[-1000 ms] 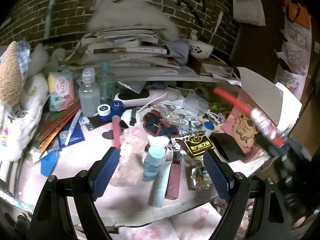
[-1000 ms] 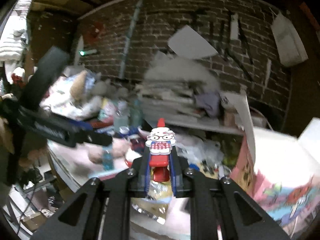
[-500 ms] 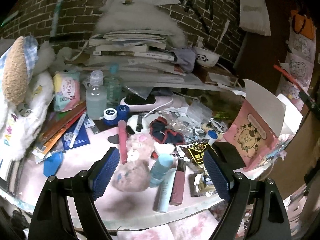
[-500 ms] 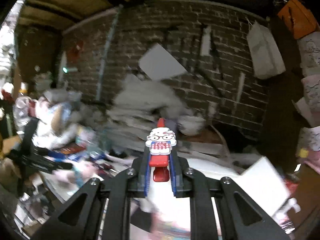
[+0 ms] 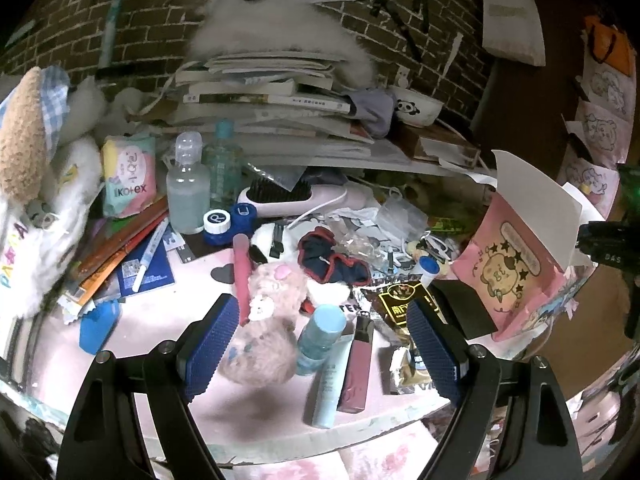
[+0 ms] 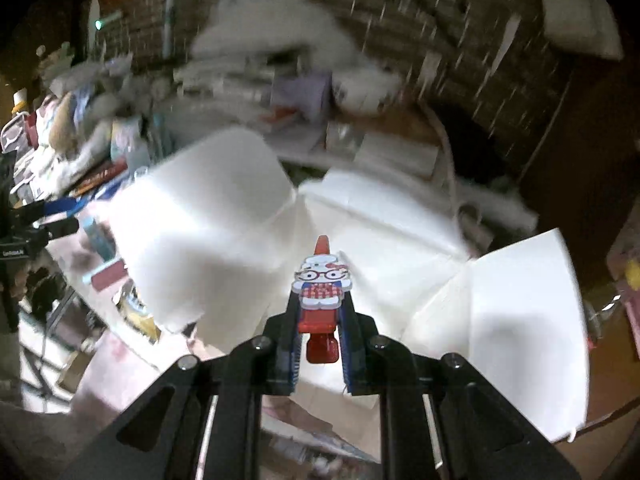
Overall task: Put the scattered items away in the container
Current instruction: 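Carry the Hello Kitty clip into the white box with the right gripper and release, then grasp the small light-blue bottle with the left gripper while the right tool returns to the table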
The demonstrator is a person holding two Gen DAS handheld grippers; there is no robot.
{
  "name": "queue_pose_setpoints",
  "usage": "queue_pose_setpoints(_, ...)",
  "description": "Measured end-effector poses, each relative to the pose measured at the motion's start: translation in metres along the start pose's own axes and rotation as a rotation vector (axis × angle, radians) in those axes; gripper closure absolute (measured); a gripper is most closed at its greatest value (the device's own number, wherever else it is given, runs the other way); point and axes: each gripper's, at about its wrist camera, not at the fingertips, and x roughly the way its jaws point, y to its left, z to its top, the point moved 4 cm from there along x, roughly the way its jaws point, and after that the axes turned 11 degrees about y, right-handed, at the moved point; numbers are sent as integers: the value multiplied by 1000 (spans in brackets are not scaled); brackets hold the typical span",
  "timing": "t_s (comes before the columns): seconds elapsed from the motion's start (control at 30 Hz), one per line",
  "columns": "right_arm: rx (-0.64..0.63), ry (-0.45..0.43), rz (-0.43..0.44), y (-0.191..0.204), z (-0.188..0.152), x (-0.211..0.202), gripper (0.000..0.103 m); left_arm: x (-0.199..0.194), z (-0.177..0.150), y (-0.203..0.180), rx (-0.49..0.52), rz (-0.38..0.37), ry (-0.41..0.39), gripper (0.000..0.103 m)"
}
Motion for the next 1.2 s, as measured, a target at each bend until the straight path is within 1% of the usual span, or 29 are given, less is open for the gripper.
queue_pose_setpoints(0.1, 8, 128, 31, -7, 7, 18, 90, 1, 0, -1, 6, 0, 0, 19)
queue_pose_setpoints(0.2, 41, 259, 80, -16, 13, 36, 89, 2, 0, -2, 8, -4, -6, 19)
queue_pose_setpoints(0.27, 37, 339, 82, -21, 16, 49, 89, 3, 0, -2, 8, 10, -14, 19)
queue_pose_setpoints(0.33, 47, 383, 93, -23, 18, 55, 89, 5, 2, 0, 14, 44, -32, 19)
queue_pose_setpoints(0.43, 49, 440, 114, -23, 17, 64, 89, 10, 8, 4, 34, 92, -91, 19)
queue_pose_setpoints(0.47, 54, 460, 130, -23, 16, 68, 89, 14, 10, 7, 36, 113, -95, 19)
queue_pose_setpoints(0.5, 56, 467, 132, -23, 16, 69, 88, 19, 12, 9, 37, 131, -82, 19)
queue_pose_setpoints(0.53, 54, 468, 124, -23, 16, 70, 85, 24, 13, 11, 43, 148, -61, 19)
queue_pose_setpoints(0.6, 54, 458, 112, -24, 16, 69, 69, 33, 13, 12, 63, 176, -30, 19)
queue_pose_setpoints(0.63, 62, 447, 118, -24, 16, 66, 57, 35, 12, 11, 71, 185, -24, 19)
queue_pose_setpoints(0.73, 76, 388, 116, -27, 19, 53, 56, 38, 7, 9, 86, 169, -11, 19)
queue_pose_setpoints(0.83, 94, 268, 90, -30, 25, 26, 56, 37, 3, 10, 88, 160, 8, 19)
queue_pose_setpoints(0.87, 99, 196, 67, -29, 29, 11, 56, 36, 1, 11, 89, 160, 8, 19)
queue_pose_setpoints(0.9, 103, 152, 63, -27, 29, 2, 55, 34, 0, 12, 89, 159, 8, 19)
queue_pose_setpoints(0.97, 111, 10, 62, -17, 31, -29, 54, 32, -2, 15, 85, 149, 13, 20)
queue_pose_setpoints(1.0, 108, -34, 68, -12, 31, -37, 54, 32, -3, 16, 81, 140, 15, 20)
queue_pose_setpoints(1.07, 89, -170, 66, 3, 32, -69, 54, 30, -7, 17, 78, 122, 11, 20)
queue_pose_setpoints(1.1, 82, -213, 67, 8, 35, -77, 54, 30, -8, 17, 80, 118, 5, 20)
queue_pose_setpoints(1.17, 37, -330, 92, 35, 39, -104, 54, 29, -12, 17, 87, 122, -5, 20)
queue_pose_setpoints(1.2, 22, -357, 105, 44, 41, -110, 54, 27, -13, 15, 95, 125, -15, 21)
